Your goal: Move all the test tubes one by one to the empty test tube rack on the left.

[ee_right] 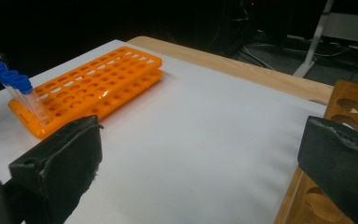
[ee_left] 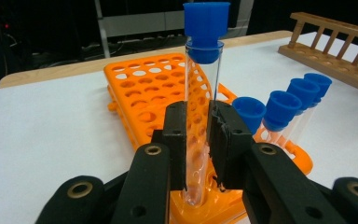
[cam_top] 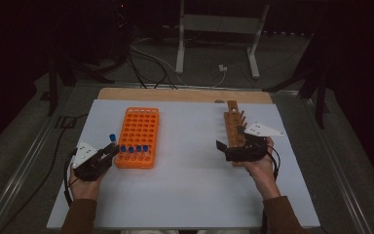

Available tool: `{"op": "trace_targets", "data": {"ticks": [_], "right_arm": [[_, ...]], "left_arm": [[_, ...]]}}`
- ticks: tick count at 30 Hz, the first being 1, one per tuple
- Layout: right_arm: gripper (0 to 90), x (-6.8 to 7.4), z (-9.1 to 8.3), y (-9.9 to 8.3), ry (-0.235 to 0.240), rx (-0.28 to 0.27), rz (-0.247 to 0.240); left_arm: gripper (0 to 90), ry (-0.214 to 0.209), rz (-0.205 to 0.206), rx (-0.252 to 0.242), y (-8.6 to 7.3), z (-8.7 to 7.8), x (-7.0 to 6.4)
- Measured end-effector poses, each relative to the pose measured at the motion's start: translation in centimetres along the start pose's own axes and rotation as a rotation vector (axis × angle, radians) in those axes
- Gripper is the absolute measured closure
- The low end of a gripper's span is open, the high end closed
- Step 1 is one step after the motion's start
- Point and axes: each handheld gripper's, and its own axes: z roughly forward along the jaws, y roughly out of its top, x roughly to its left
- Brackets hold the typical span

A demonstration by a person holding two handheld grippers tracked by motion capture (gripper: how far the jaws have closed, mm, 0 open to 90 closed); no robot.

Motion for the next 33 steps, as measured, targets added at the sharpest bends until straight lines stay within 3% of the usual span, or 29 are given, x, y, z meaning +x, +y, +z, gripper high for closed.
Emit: {"op": "trace_targets", "data": {"ticks": [3,7,13,16,22,26,30,33], "right_arm": [[0.0,0.0,0.0,0.0,0.001,0.002,-0.002],[0.0,-0.1,-0.2,-0.1,-0.001,0.002,-0.002],[0.0,-0.1,-0.3,-0.4,-0.005,0.011,-0.007],[0.0,-0.2,-0.5,-0.6,-0.008,0.015,-0.01],[0.0,-0.4,-1.0,-1.1,-0.025,0.02,-0.014],[0.0,-0.5,-1.5,-1.6,-0.03,0.014,-0.006],[0.0,-0.5,-2.1,-2.1,-0.039,0.003,-0.01],[0.0,-0.6,-2.7,-2.6,-0.044,-0.015,0.004]], "left_arm": [[78.0,0.001,0.019,0.035,-0.4,0.5,-0.1],[78.0,0.005,0.024,0.116,-1.3,1.1,-0.1],[78.3,0.006,0.028,0.142,-1.4,1.2,-0.2],[78.4,0.003,0.042,0.18,-1.6,1.4,-0.3],[78.3,0.001,0.032,0.182,-1.7,1.3,-0.3],[76.4,-0.008,0.0,0.173,-1.8,1.2,-0.2],[65.2,0.0,-0.024,0.169,-1.8,0.7,0.0],[58.7,0.001,-0.058,0.137,-1.7,-0.3,0.4]]}}
